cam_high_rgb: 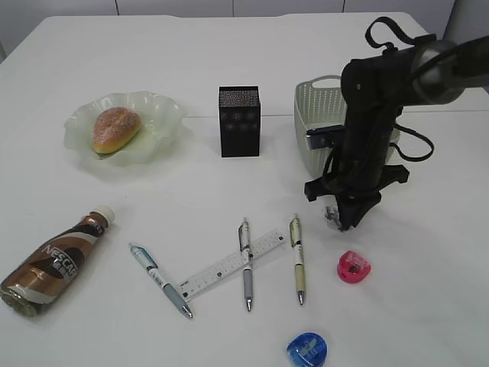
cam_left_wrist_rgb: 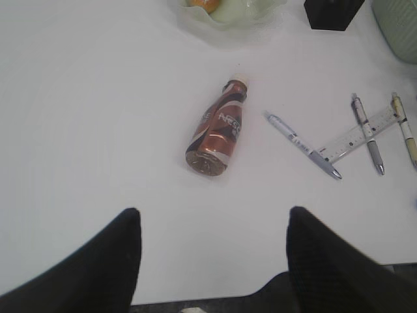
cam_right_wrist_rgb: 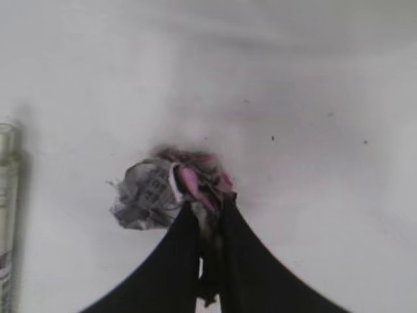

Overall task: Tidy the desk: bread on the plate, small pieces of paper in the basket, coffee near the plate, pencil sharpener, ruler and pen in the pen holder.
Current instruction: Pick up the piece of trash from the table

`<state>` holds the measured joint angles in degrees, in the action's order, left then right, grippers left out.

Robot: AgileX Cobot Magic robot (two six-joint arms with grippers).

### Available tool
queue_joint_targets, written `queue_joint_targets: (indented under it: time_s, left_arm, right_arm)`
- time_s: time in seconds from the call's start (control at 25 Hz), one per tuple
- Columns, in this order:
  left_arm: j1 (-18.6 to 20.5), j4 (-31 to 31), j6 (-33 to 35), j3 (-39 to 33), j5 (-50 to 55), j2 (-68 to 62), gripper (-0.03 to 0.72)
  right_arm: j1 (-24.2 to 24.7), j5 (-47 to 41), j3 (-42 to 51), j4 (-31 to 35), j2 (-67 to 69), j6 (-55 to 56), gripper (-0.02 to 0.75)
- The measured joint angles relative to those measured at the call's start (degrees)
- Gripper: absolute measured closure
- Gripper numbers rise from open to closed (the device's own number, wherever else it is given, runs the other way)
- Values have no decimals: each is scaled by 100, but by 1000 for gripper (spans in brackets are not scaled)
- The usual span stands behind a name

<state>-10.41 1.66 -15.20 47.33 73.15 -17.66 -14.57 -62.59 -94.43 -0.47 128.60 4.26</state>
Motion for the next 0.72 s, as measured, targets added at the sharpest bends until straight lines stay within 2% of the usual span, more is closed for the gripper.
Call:
queue_joint_targets:
  time_s: [0.16,0.48,0.72]
  left_arm:
    - [0,0,0,0,0,0,182]
    - [0,0,0,0,0,0,182]
    - [0,0,0,0,0,0,182]
  right_arm:
    - [0,-37,0,0,-134,0,679]
    - [0,-231,0,91,-426,0,681]
    - [0,-678,-483,136,-670,56,682]
